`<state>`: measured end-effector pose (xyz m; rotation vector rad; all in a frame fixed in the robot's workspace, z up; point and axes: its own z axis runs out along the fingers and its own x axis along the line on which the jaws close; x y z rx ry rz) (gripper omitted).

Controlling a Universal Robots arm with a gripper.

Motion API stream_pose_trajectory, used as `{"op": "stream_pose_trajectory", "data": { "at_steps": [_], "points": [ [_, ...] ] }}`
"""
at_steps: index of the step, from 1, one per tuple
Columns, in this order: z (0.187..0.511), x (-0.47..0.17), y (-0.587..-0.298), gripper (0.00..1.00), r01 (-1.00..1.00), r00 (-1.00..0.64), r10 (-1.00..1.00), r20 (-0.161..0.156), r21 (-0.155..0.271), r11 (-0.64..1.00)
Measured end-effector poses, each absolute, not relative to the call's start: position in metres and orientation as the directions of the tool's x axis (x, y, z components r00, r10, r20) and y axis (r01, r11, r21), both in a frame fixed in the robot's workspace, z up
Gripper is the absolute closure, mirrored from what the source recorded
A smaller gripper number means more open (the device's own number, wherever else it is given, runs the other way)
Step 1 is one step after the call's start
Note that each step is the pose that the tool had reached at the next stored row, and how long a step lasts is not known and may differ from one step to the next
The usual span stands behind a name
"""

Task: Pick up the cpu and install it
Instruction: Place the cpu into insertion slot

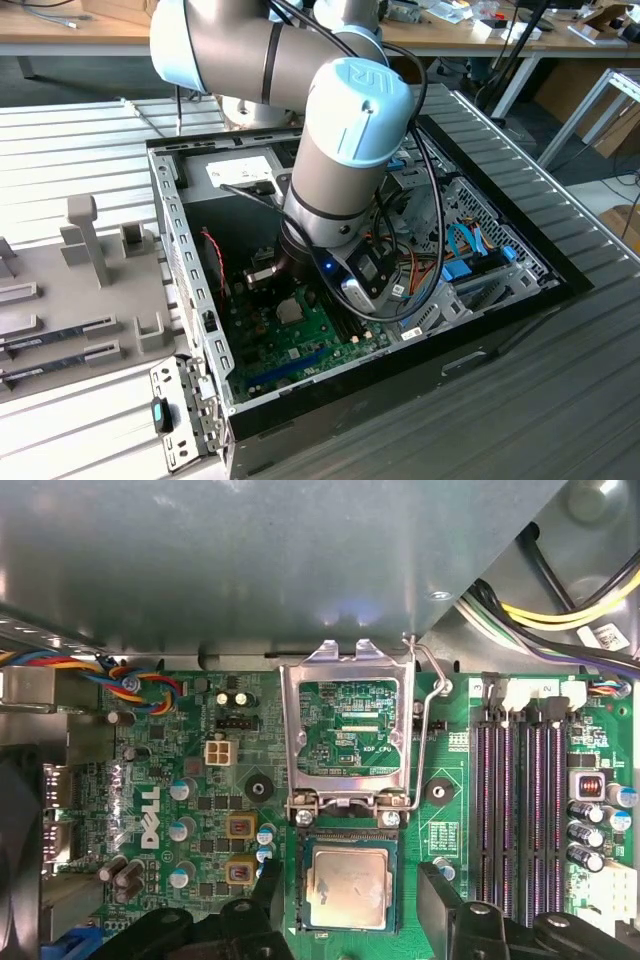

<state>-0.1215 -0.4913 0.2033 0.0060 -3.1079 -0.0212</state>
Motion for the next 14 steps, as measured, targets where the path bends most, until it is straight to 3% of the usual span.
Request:
{"op": "stream_pose_trajectory", "data": {
  "at_steps": [2,4,13,14],
  "points": [
    [0.2032,-0.1215,-0.4913,0.36,-0.004,-0.999,-0.004,0.034,0.014,1.000],
    [0.2032,-0.1215,-0.4915,0.51,-0.004,-0.999,-0.004,0.034,0.014,1.000],
    [0.2032,-0.1213,-0.4919,0.53,-0.004,-0.999,-0.004,0.034,0.014,1.000],
    [0.2031,-0.1213,-0.4919,0.60,-0.004,-0.999,-0.004,0.034,0.014,1.000]
  ]
}}
